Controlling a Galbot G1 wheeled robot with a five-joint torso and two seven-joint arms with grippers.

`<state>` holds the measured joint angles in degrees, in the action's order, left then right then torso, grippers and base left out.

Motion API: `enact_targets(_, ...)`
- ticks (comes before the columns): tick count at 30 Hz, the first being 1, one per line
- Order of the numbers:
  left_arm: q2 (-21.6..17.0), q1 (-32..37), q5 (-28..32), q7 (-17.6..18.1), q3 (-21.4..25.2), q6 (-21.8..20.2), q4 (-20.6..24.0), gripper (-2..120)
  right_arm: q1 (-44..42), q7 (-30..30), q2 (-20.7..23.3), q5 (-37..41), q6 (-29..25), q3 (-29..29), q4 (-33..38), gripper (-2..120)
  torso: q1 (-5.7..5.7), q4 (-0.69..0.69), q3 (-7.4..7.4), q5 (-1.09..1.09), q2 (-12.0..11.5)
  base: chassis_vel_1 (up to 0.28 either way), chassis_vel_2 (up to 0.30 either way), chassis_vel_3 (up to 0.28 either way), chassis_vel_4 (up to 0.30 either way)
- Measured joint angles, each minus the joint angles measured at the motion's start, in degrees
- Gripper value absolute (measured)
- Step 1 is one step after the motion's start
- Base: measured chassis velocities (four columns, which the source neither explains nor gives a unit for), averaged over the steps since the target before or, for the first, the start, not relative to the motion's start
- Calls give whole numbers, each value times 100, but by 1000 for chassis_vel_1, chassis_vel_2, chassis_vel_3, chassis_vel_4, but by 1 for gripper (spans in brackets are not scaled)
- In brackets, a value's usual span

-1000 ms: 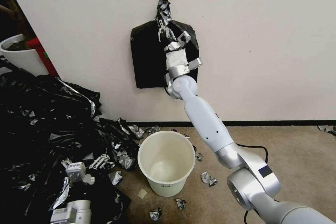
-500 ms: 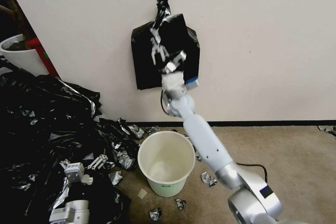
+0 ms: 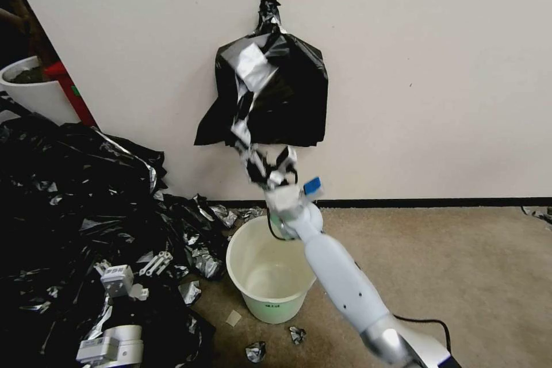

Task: Place a trash bag onto the trash bin.

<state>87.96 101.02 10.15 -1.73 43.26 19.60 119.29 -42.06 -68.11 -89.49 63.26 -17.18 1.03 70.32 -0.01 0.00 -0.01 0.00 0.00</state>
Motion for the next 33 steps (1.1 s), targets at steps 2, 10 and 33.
enact_targets(2, -24, -15, 8, 0, 0, 0, -2, 100, -76, -32, 31, -55, 0, 23, 10, 0, 0, 0, 0, 0, 0, 0, 0, 0, 0)
enact_targets(10, -89, -48, 18, 1, -9, -7, -4, 100, -418, -106, 195, -189, -29, 144, 55, 0, 0, 0, 0, 0, 0, 0, 0, 0, 0)
enact_targets(33, -129, -28, 27, -2, -5, 3, 28, 100, -1017, 3309, 809, -1498, -1115, 139, 1624, 16, 0, 1, 1, 0, 0, 0, 0, 0, 0)
